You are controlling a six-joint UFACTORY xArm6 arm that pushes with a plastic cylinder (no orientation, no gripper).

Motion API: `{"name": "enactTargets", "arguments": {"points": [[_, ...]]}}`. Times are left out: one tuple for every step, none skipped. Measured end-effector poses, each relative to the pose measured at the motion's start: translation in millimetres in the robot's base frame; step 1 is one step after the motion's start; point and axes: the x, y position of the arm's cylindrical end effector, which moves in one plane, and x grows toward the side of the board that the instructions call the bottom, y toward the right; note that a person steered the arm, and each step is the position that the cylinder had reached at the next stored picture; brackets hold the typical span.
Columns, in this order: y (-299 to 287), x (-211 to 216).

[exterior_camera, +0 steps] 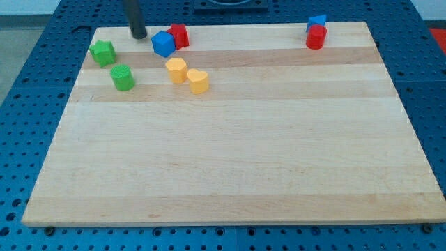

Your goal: Separate the red star from the blue cube

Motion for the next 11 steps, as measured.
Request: {"name": "enactTargets", "arguments": {"points": [[58, 0], [83, 4], [54, 5], [51, 26], [64, 35], [108, 32], [168, 26], [178, 35], [178, 56], [196, 58], [234, 43]]}}
